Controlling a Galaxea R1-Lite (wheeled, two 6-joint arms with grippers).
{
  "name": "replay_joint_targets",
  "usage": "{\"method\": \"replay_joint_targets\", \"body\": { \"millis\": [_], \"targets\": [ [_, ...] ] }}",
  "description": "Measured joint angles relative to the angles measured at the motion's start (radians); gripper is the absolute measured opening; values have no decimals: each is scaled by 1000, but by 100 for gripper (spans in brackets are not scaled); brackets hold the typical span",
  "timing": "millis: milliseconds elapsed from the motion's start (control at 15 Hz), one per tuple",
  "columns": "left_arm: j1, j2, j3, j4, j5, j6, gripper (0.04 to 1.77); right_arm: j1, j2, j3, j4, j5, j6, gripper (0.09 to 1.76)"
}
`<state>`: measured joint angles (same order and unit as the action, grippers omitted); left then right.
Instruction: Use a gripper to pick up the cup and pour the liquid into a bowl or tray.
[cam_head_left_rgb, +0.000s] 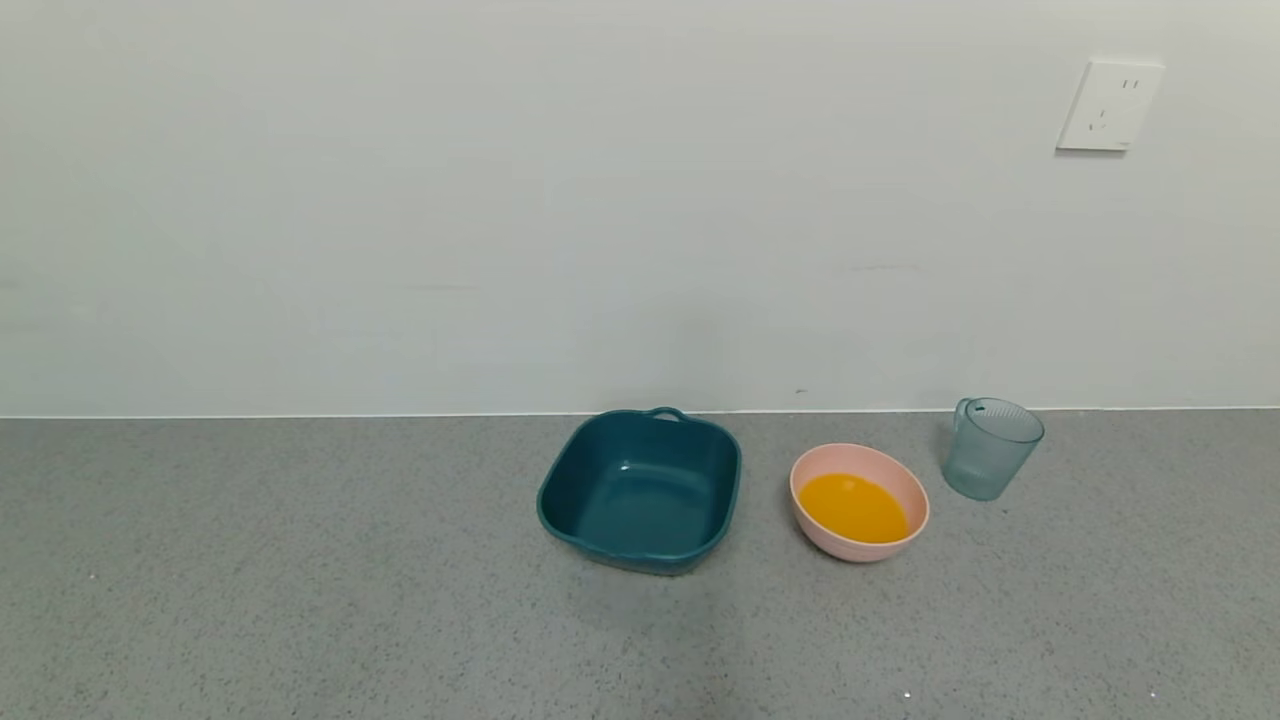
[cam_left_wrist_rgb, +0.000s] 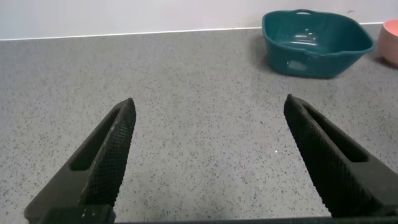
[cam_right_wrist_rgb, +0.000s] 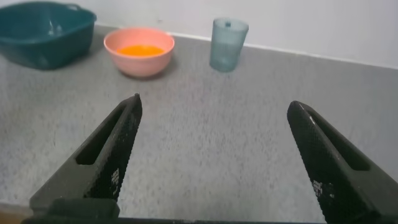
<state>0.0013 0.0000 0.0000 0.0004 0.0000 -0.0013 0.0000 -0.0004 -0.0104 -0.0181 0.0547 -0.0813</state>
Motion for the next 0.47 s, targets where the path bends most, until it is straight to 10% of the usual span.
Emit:
{"method": "replay_joint_targets", "body": {
  "millis": [467],
  "targets": [
    [0, 0, 0, 0, 0, 0, 172, 0, -1, 10, 25, -16, 26, 170]
  ]
}}
